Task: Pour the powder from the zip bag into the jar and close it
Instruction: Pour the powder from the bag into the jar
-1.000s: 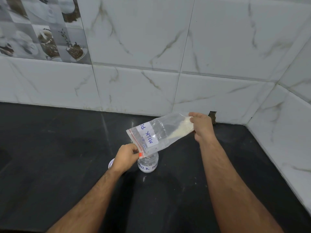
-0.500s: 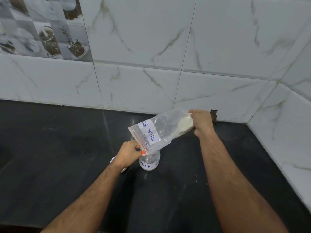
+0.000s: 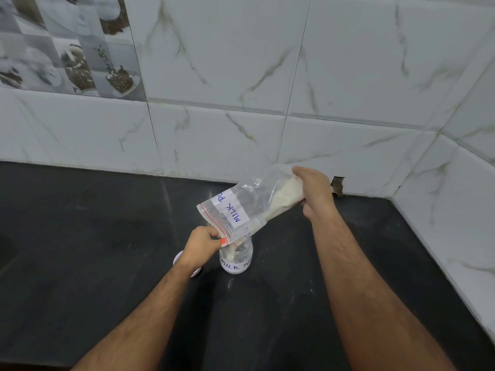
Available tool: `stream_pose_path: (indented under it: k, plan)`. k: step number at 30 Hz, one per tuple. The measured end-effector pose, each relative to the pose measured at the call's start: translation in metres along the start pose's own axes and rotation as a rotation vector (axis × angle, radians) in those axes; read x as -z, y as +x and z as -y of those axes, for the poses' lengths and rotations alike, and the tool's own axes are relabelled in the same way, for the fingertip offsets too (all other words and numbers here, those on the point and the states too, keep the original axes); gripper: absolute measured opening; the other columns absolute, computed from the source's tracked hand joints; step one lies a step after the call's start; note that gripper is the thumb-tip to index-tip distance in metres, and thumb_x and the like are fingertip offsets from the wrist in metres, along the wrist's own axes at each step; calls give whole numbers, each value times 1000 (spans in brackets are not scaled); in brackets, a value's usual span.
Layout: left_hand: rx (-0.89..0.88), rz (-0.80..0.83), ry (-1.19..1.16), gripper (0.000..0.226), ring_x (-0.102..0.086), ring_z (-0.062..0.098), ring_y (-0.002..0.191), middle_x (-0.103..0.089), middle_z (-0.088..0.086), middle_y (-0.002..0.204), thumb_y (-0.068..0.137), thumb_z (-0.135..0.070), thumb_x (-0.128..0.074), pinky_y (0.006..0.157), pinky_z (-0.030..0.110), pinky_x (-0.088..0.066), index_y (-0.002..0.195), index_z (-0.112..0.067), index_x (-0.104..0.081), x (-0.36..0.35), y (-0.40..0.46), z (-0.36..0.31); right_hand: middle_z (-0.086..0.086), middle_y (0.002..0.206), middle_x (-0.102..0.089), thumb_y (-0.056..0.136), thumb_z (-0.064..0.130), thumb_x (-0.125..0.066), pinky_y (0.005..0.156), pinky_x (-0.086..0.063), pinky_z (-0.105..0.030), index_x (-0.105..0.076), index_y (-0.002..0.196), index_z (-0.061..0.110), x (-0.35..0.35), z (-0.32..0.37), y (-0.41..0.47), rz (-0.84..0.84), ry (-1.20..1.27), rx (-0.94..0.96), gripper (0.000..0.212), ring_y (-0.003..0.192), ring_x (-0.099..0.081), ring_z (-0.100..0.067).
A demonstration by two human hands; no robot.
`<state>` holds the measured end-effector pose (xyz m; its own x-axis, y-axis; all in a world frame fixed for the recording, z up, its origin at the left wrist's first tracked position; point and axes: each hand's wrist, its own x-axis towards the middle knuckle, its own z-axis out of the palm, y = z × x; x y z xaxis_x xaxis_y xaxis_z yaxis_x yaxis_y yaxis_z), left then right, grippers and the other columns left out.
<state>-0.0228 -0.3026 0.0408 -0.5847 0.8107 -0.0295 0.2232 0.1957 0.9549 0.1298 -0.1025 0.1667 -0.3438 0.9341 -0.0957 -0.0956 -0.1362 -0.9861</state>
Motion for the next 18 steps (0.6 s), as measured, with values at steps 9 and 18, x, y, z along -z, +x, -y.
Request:
stream_pose_path:
  k: [9,18]
  plan:
    - [61,6,-74,28,-73,33,99,-78,15,94,72,-29,-86,98,57,-52,85,-4,-80,-3,-2,10,-6,126,-70,93,67,-44,102,-51,-44,-57,134,15,12,-18,-8,171,354,-40,68,117,-67,-23]
    - [37,-37,5,8,-73,26,88,-79,11,86,76,-19,-85,91,53,-56,79,-13,-81,-6,-2,9,-6,126,-70,98,26,-61,99,-53,-38,-65,122,20,18,-33,-14,213,197,19,25,121,-64,-24]
